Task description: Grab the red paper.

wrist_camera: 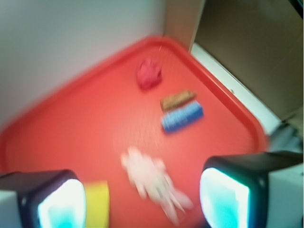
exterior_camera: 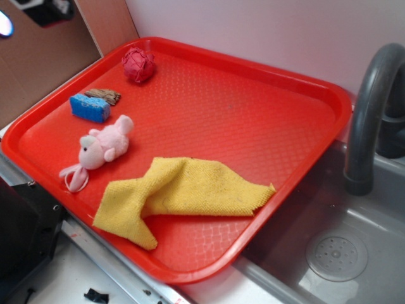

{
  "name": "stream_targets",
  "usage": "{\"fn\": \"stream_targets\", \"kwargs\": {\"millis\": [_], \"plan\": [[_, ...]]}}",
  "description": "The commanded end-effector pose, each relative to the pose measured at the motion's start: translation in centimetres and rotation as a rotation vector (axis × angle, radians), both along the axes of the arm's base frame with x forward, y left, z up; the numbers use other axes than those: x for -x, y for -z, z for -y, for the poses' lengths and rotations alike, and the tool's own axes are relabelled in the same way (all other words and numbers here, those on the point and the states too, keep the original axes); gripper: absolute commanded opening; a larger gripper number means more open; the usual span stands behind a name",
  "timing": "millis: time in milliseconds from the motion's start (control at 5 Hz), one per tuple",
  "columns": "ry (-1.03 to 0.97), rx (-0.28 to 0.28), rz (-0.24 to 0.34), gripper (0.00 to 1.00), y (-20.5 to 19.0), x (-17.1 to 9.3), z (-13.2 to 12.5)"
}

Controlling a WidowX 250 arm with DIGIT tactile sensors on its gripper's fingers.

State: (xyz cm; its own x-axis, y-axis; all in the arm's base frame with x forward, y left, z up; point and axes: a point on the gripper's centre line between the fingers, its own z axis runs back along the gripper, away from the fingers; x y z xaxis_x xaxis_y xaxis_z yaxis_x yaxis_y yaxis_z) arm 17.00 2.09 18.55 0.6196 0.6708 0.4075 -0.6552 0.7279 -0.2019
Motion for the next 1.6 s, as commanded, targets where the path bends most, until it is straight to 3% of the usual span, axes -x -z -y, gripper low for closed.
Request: {"fn": "stream_targets", "kwargs": {"millis": [0, 200, 400, 600, 800, 1200, 1400], "plan": [[-0.302, -0.005, 0.122, 1.0, 3.1, -5.6, -4.8], [-0.357, -0.027, 0.113, 1.0, 5.9, -8.7, -7.1], [-0.387, -0.075, 0.096, 1.0, 7.9, -10.1, -8.4], [-0.398, -0.077, 0.06, 1.0, 10.4, -12.3, -10.0], [-0.387, -0.127, 0.015, 1.0, 12.3, -13.0, -10.3], [-0.383, -0.125, -0.041, 1.0, 14.0, -13.5, -10.4], [-0.378, -0.097, -0.053, 0.77, 14.7, -13.7, -10.3]]}}
